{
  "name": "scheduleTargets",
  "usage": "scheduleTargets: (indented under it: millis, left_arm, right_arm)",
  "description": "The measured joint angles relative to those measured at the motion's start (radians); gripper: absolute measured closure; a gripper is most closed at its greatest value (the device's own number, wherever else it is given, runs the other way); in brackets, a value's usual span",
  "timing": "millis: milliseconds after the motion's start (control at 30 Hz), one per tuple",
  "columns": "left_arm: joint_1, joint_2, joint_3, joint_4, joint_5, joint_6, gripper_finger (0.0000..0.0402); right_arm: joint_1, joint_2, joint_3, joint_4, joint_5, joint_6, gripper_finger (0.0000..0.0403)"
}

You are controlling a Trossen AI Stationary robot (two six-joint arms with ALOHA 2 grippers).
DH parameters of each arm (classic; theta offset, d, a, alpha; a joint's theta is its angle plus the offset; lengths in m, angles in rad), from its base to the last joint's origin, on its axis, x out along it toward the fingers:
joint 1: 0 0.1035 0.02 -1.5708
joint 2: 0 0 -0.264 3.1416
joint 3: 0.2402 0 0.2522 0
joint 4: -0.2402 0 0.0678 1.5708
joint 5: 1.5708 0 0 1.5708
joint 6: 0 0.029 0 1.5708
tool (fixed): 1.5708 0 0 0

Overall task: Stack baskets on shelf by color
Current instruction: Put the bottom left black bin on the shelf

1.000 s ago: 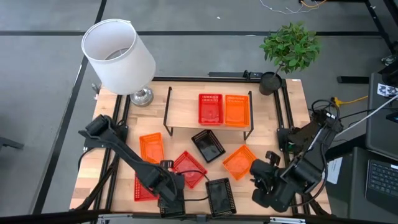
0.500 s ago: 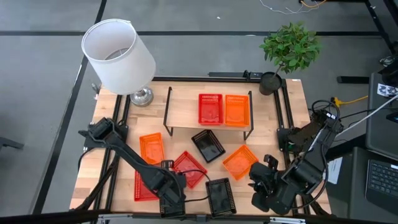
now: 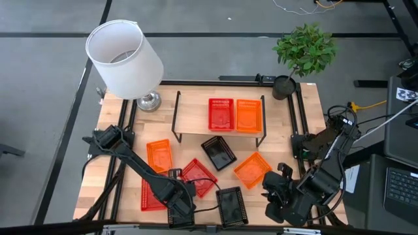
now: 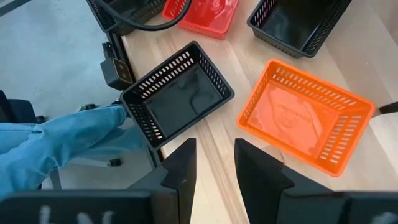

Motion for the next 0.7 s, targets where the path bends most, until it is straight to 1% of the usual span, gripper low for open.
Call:
scheduleTargets:
  millis: [267,400,567,700]
  left_arm:
    - [0.006,-0.001,0.0,-0.001,0.014,-0.005,0.0298]
    - [0.01,0.018,0.0,0.003,0.015,-0.034,0.0298]
    - [0.011,0.034,0.001,0.009,0.066,-0.029,0.0298]
    - [0.008,0.033,0.0,0.011,0.065,-0.027,0.0298]
  right_arm:
    - [0.011,0.0,0.0,0.0,0.011,0.0,0.0295]
    - [0.017,0.0,0.0,0.006,0.025,0.0,0.0295]
    - [0.025,0.0,0.0,0.014,0.026,0.0,0.0295]
    - [0.028,0.0,0.0,0.023,0.026,0.0,0.0295]
